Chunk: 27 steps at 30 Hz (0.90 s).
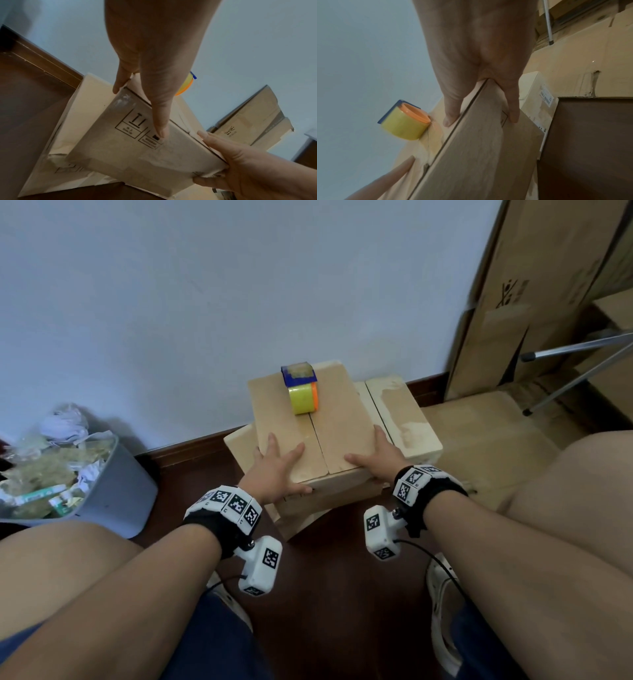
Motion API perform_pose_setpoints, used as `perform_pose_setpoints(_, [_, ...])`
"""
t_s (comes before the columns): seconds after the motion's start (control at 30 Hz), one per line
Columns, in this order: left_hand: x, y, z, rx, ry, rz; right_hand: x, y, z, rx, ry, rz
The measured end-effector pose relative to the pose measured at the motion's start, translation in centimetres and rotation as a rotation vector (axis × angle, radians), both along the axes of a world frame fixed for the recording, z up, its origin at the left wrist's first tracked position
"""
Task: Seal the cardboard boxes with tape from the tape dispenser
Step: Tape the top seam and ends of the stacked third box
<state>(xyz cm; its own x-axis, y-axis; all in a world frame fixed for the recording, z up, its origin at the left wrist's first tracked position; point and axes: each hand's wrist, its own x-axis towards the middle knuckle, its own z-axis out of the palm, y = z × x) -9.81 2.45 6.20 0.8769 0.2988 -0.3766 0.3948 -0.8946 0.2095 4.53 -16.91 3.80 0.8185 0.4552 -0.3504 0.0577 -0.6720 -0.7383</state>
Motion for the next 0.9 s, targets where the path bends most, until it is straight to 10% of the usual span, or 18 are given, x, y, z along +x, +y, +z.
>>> perform_pose_setpoints(0.9, [1.6,1.6,-2.8,0.022,-0.267,0.047,0.6,1.9,-0.5,-0.136,-0.225,0.174])
